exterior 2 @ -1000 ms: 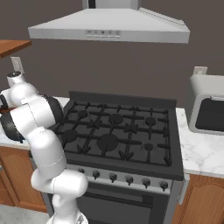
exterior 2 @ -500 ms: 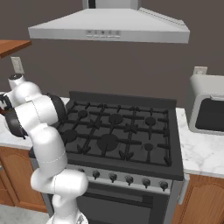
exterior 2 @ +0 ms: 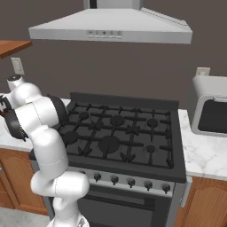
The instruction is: Pick the cup and bowl from the counter and place them on the counter next to the sink.
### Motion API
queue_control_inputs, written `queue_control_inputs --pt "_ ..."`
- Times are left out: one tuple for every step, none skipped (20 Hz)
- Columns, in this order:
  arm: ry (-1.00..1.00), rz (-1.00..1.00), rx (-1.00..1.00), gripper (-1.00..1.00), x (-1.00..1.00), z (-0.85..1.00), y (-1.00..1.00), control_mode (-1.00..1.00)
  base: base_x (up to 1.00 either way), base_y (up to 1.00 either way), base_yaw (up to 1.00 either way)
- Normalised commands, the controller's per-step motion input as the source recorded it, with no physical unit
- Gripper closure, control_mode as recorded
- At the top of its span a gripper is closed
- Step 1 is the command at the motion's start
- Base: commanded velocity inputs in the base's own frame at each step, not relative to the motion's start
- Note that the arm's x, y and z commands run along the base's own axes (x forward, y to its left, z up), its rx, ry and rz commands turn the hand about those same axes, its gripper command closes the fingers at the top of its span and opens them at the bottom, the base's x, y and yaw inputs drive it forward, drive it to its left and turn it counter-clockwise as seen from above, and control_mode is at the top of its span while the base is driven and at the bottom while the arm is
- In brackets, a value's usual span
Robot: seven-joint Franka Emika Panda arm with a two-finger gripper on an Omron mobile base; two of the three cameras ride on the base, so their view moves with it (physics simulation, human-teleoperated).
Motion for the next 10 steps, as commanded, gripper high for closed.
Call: queue_control_inputs --pt "0.00 0.00 0.00 -1.00 -0.04 0.00 0.00 -1.00 0.00 0.00 0.00" --pt "0.00 0.00 0.00 -1.00 0.00 0.00 0.00 -1.00 0.00 0.00 0.00" --pt "0.00 0.00 0.00 -1.00 -0.01 0.00 0.00 -1.00 0.00 0.00 0.00" --pt "0.00 0.00 0.00 -1.00 0.00 0.00 0.00 -1.00 0.00 0.00 0.00" --pt "0.00 0.00 0.00 -1.00 0.00 -0.01 0.00 -1.00 0.00 0.00 0.00" --pt "0.00 0.00 0.00 -1.00 0.00 -0.09 0.00 -1.00 0.00 0.00 0.00" --pt "0.00 0.00 0.00 -1.00 0.00 -0.13 0.00 -1.00 0.00 0.00 0.00" --pt "0.00 0.00 0.00 -1.00 0.00 -0.16 0.00 -1.00 0.00 0.00 0.00" --pt "0.00 0.00 0.00 -1.00 0.00 -0.19 0.00 -1.00 0.00 0.00 0.00" --pt "0.00 0.00 0.00 -1.00 0.00 -0.19 0.00 -1.00 0.00 0.00 0.00"
